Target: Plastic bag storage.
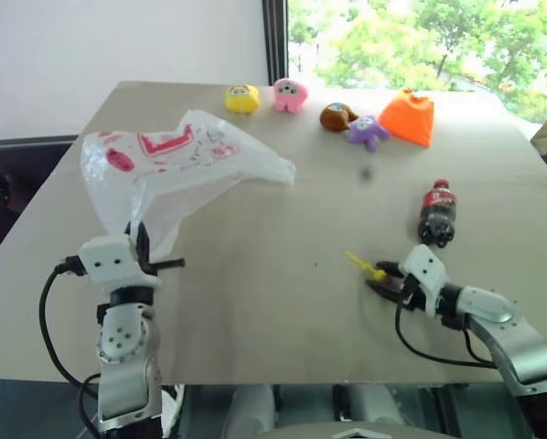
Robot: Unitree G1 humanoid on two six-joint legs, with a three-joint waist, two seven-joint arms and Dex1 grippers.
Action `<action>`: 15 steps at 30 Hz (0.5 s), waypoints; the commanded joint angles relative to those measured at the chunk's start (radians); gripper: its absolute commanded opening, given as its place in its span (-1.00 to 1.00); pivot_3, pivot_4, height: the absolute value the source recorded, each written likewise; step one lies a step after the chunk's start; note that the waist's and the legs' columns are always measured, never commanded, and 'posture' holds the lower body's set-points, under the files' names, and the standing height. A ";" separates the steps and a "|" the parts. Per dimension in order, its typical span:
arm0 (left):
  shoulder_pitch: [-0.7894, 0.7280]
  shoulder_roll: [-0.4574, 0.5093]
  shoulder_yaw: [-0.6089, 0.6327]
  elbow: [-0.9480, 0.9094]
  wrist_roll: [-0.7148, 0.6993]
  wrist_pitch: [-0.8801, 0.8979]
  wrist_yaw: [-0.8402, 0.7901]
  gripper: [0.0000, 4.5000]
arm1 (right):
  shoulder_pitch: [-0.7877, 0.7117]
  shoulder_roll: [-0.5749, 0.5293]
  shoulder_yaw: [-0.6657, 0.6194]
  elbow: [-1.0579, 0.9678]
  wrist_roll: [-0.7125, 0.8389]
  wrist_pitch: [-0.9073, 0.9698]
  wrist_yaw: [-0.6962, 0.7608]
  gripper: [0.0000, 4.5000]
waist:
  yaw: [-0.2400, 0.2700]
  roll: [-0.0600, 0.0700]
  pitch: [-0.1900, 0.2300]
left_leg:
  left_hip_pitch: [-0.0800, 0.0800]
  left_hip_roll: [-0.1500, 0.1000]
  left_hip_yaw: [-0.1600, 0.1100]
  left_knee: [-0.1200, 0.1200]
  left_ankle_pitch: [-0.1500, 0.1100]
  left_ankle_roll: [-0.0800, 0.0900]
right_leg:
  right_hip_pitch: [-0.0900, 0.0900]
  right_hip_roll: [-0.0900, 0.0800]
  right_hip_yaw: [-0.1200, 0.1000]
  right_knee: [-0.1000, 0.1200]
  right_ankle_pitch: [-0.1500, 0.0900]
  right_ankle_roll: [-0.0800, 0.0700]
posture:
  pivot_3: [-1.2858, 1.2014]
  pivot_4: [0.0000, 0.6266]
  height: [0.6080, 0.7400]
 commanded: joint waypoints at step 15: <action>0.098 0.102 -0.330 -0.310 -0.246 0.119 -0.380 -1.00 | -0.517 0.372 0.174 0.170 0.051 0.260 -0.082 -0.66 | -0.008 0.003 0.002 | -0.002 0.002 0.000 -0.002 0.001 -0.001 | -0.004 0.003 0.000 0.002 0.000 0.000 | 0.03 -0.52 1.00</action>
